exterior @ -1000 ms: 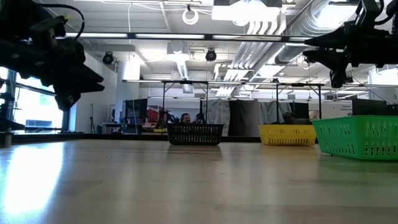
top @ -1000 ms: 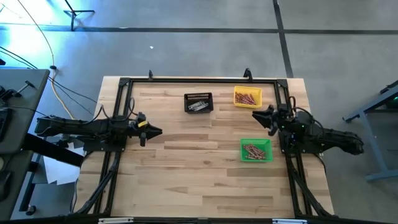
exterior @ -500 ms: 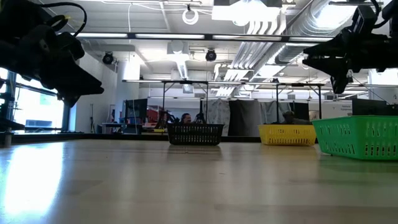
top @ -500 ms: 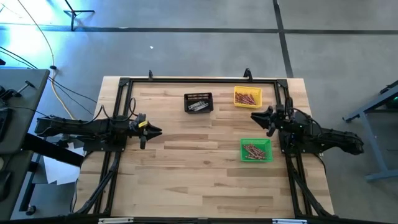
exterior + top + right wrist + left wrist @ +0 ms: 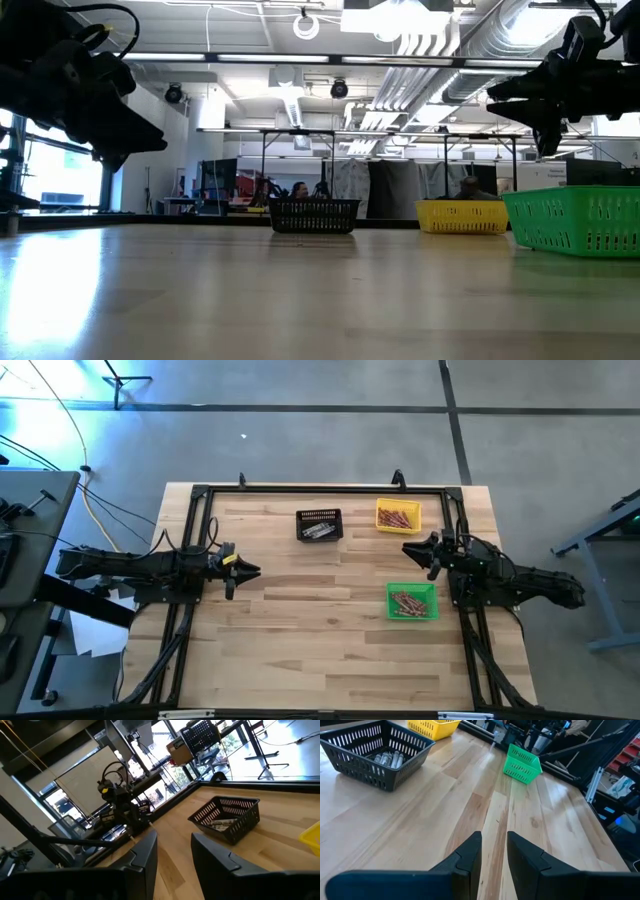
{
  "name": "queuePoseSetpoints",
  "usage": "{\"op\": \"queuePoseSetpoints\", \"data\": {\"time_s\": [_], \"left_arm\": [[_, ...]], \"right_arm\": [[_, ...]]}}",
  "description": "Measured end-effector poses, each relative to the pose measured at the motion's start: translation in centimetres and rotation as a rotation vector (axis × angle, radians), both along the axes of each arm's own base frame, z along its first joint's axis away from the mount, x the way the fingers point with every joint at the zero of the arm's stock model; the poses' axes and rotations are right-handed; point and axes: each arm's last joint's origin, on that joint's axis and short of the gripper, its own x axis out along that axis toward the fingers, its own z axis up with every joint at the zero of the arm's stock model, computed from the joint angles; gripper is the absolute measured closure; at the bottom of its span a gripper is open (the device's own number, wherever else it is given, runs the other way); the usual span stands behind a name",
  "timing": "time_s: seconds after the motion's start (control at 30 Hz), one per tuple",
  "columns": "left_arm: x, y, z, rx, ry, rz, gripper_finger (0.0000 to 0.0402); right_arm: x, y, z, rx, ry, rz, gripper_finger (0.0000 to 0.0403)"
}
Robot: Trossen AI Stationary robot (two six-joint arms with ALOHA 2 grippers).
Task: Sort crayons
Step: Return to Home Position
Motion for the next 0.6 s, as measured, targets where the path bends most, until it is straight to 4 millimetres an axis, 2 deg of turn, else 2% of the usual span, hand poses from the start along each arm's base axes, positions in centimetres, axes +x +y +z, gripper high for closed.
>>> {"op": "queuePoseSetpoints", "data": {"time_s": [0.2, 0.6], "left_arm": [[-0.1, 0.0, 0.3, 0.000, -0.031, 0.000, 0.0323], [-1.4, 0.0, 2.5, 0.003, -0.281, 0.000, 0.0323]], "right_arm": [[0.0, 0.0, 0.0, -0.001, -0.003, 0.000, 0.0297], [0.0, 0.0, 0.0, -0.001, -0.004, 0.004, 0.0297]]}}
